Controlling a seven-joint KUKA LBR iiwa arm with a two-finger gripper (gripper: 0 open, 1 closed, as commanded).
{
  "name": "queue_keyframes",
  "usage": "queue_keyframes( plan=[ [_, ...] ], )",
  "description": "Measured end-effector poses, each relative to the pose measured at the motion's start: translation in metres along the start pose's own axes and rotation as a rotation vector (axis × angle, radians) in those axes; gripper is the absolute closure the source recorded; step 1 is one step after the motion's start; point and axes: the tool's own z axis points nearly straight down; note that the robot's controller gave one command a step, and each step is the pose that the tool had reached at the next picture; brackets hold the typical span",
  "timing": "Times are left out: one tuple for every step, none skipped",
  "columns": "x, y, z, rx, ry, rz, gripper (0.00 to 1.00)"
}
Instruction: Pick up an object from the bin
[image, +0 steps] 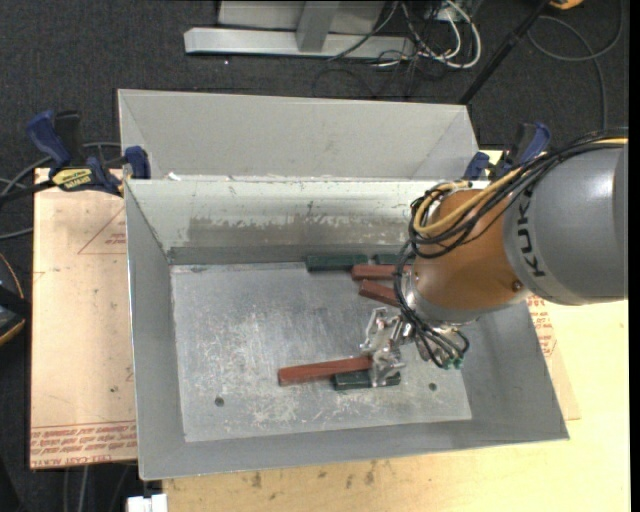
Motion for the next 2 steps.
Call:
queue_keyframes(
  plan=[
    [0.0,0.0,0.0,0.0,0.0,0.0,1.0],
    [0.011,-0.005,-0.149,0.001,0.007,0.007,1.0]
  ],
)
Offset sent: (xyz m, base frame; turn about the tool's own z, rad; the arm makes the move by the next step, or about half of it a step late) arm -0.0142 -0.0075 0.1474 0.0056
